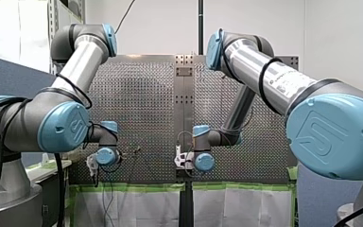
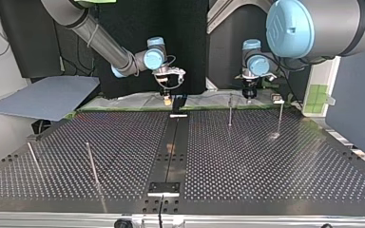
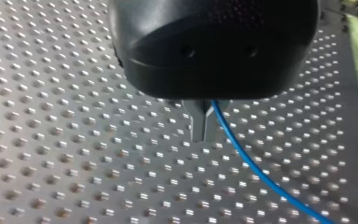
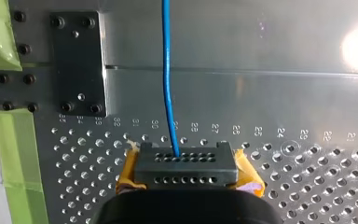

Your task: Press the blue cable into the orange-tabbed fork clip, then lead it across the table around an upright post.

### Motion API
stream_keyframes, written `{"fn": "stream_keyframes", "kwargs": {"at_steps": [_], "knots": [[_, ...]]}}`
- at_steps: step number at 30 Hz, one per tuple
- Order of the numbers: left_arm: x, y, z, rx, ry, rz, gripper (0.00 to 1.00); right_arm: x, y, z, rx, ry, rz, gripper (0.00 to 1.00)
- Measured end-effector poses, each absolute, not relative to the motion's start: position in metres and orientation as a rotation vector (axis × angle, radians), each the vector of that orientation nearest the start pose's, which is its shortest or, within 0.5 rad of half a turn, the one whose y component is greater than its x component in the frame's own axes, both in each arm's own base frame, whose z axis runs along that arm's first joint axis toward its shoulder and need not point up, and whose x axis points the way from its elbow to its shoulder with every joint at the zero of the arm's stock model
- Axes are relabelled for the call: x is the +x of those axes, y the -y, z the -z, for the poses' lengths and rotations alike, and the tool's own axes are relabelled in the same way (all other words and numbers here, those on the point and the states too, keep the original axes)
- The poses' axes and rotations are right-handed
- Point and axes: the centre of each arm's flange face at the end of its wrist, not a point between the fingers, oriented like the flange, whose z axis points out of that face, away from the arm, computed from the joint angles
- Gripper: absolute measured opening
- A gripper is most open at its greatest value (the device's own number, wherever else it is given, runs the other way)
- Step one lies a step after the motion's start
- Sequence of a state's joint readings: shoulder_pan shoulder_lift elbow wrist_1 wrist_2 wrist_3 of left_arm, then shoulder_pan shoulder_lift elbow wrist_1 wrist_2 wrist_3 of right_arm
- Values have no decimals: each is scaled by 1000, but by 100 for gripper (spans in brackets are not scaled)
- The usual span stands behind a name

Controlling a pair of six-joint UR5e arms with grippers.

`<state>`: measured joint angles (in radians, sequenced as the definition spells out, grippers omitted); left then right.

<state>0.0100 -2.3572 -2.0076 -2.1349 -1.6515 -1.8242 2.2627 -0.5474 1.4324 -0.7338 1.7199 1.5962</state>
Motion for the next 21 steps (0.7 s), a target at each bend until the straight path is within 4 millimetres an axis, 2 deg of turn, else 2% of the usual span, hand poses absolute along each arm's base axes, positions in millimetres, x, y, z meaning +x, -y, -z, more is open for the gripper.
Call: {"fn": "stream_keyframes", "kwargs": {"at_steps": [5,21], "knots": [[514,120,32,-290,-1762,113,1,529,465,33,1727,983,-1486,0],[535,112,24,-341,-1707,146,1,526,487,24,1696,982,-1494,0]]}}
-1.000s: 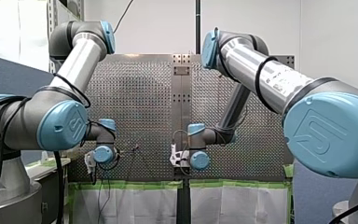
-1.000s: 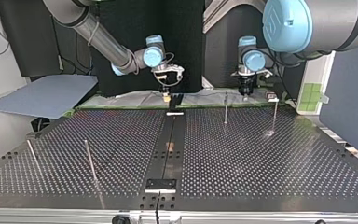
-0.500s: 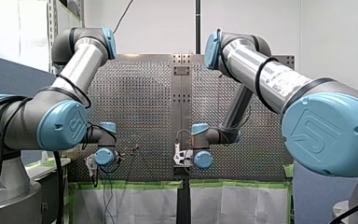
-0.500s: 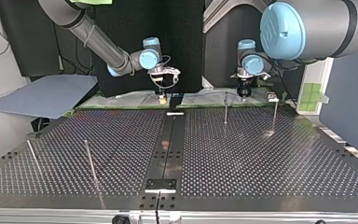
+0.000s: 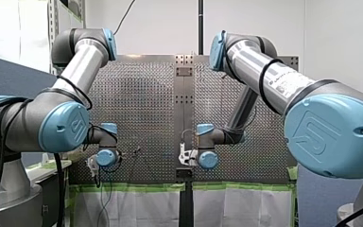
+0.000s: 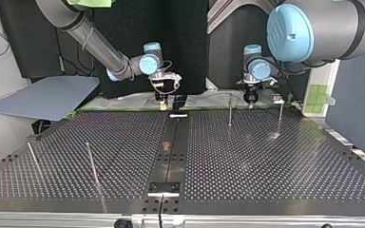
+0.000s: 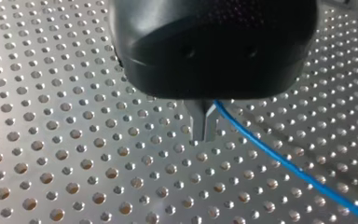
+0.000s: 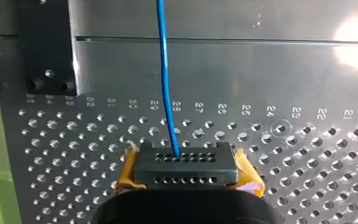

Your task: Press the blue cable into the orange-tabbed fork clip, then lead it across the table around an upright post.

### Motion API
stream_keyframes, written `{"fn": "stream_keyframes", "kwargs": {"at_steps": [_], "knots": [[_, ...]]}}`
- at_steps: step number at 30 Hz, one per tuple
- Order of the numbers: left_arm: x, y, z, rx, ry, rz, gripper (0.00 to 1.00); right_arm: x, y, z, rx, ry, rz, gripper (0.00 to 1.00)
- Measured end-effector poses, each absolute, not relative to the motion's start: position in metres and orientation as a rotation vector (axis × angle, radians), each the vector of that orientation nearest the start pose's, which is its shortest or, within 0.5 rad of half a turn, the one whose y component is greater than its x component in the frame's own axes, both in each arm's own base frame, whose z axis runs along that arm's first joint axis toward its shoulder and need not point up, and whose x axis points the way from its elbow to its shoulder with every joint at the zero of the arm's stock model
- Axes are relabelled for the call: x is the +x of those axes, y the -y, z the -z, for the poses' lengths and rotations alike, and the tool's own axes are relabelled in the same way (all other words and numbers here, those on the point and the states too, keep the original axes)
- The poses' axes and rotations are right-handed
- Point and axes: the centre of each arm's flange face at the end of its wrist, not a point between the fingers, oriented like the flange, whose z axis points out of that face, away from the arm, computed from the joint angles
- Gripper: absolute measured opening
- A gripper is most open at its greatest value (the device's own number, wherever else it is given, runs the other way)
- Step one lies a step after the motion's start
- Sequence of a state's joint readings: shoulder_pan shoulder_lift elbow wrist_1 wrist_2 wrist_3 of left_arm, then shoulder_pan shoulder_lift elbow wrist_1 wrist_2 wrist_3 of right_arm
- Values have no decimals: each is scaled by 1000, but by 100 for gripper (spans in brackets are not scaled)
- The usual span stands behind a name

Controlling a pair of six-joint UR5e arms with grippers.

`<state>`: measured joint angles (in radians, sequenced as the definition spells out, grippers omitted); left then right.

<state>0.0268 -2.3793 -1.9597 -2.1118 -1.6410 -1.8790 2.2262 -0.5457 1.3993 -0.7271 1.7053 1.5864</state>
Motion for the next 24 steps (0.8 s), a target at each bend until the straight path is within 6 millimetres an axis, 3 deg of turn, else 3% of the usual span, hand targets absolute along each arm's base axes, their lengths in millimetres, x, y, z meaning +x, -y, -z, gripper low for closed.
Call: {"fn": "stream_keyframes", "kwargs": {"at_steps": [24], "knots": [[564,108,11,-379,-1675,189,1,521,526,1,1641,995,-1494,0]]}}
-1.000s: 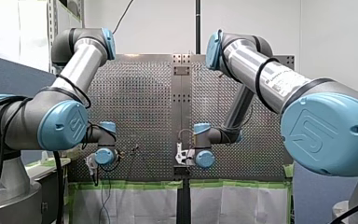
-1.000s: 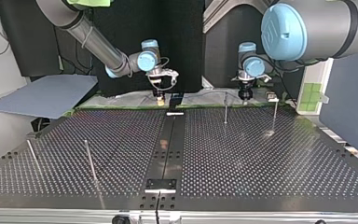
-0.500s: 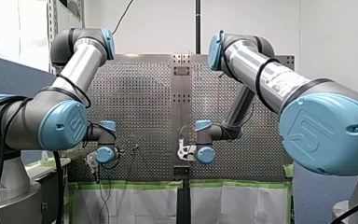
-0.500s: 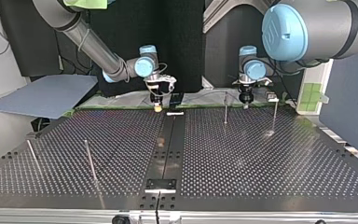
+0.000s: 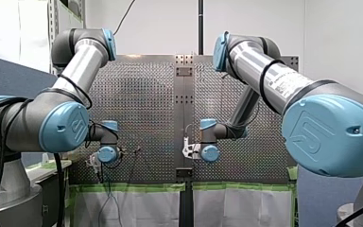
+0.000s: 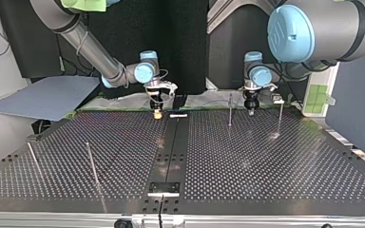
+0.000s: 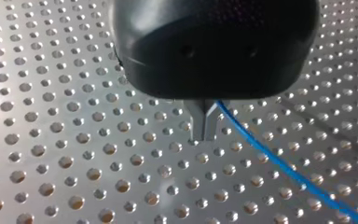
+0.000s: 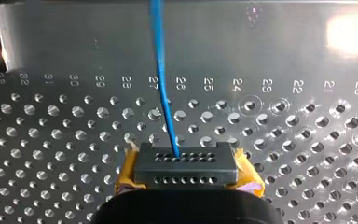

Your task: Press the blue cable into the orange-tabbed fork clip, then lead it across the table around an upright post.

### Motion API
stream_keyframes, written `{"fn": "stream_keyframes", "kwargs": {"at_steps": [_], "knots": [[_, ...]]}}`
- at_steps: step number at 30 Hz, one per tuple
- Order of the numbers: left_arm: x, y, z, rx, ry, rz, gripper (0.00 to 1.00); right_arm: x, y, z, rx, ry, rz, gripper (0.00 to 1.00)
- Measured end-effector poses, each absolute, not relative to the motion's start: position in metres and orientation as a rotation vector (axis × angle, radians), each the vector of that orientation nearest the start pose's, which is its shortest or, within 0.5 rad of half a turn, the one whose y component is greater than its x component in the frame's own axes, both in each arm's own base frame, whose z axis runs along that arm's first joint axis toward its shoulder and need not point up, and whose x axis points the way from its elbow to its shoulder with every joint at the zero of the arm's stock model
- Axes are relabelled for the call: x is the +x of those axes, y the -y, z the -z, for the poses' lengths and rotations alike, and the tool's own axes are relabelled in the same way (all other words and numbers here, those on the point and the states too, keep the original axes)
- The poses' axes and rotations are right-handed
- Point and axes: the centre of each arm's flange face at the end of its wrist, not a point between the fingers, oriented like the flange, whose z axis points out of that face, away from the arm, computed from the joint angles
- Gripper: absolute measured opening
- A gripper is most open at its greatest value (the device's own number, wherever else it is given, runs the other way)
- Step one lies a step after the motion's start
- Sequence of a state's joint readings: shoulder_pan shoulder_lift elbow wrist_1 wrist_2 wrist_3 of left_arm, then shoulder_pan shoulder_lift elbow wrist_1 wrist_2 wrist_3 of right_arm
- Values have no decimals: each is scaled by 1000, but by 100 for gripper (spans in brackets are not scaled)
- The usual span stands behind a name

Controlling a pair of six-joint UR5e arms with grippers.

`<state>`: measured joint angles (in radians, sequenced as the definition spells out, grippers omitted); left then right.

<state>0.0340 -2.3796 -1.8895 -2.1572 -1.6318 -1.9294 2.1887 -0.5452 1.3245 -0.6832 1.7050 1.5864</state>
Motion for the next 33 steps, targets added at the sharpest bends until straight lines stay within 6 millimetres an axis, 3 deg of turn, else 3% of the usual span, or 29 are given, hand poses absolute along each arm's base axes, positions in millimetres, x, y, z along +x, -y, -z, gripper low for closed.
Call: {"fn": "stream_keyframes", "kwargs": {"at_steps": [9,11,15,17,18,20,21,23,26,33], "knots": [[569,106,9,-384,-1679,189,1,516,536,-1,1632,1005,-1484,0],[569,106,9,-381,-1683,189,13,516,536,-1,1634,1005,-1482,0],[569,106,10,-375,-1689,199,24,516,536,-1,1636,1005,-1480,0],[569,106,10,-369,-1690,197,40,516,535,-1,1638,1004,-1478,0],[569,106,10,-367,-1690,196,40,516,535,0,1639,1004,-1478,0],[569,105,9,-361,-1691,193,75,515,535,0,1642,1003,-1474,0],[569,105,9,-359,-1691,194,75,515,535,0,1644,1003,-1472,0],[569,104,9,-353,-1696,195,89,515,535,1,1648,1001,-1468,0],[567,105,11,-345,-1717,189,97,515,534,1,1653,1001,-1462,0],[559,107,16,-298,-1794,152,97,514,534,2,1657,1001,-1458,0]]}}
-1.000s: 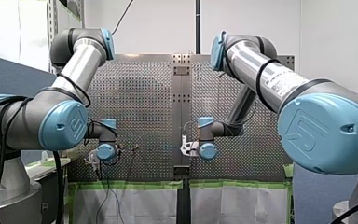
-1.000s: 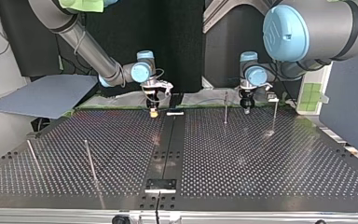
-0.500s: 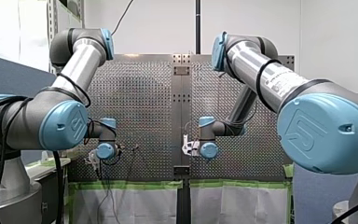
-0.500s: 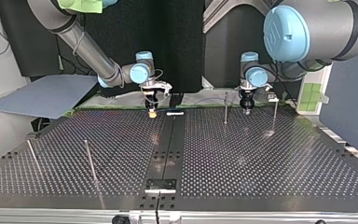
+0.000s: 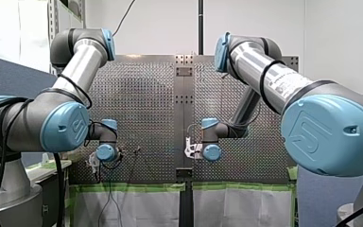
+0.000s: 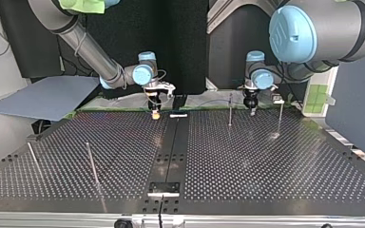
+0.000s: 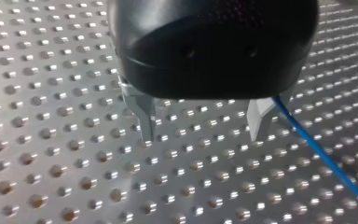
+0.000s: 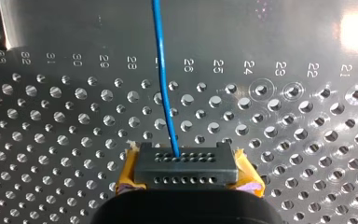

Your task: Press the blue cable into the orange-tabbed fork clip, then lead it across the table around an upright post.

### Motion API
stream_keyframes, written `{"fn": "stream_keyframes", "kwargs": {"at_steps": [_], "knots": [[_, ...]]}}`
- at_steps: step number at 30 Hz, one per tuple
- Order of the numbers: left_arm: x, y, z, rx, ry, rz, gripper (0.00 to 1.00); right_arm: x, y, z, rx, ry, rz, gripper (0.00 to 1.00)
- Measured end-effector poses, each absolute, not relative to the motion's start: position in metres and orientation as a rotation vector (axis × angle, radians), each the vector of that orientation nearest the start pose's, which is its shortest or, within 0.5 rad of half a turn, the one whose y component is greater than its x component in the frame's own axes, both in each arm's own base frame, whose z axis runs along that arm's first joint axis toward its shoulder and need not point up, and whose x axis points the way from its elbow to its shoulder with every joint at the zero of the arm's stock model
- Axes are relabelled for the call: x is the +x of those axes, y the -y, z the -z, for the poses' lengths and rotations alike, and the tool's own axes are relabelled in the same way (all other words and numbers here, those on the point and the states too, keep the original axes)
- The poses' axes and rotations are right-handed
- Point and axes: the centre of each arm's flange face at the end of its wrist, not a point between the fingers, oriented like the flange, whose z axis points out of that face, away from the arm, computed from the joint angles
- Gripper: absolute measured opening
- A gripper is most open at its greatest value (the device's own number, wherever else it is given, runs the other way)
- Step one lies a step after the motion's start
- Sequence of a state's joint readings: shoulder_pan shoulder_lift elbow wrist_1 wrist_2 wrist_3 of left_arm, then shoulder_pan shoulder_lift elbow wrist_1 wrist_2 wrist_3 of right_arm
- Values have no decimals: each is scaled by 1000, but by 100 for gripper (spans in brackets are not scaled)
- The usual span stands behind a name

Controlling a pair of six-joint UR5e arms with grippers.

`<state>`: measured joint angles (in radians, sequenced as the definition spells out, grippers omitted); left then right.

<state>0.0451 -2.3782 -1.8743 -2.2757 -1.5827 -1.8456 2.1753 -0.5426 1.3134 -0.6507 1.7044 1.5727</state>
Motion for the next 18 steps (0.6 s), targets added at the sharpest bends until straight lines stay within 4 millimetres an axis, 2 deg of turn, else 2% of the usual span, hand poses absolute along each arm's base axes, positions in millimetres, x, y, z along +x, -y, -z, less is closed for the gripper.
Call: {"fn": "stream_keyframes", "kwargs": {"at_steps": [11,18], "knots": [[540,114,20,-196,-1929,135,97,514,533,3,1659,1002,-1456,0],[523,113,0,-198,-1967,131,97,514,533,3,1660,1003,-1455,0]]}}
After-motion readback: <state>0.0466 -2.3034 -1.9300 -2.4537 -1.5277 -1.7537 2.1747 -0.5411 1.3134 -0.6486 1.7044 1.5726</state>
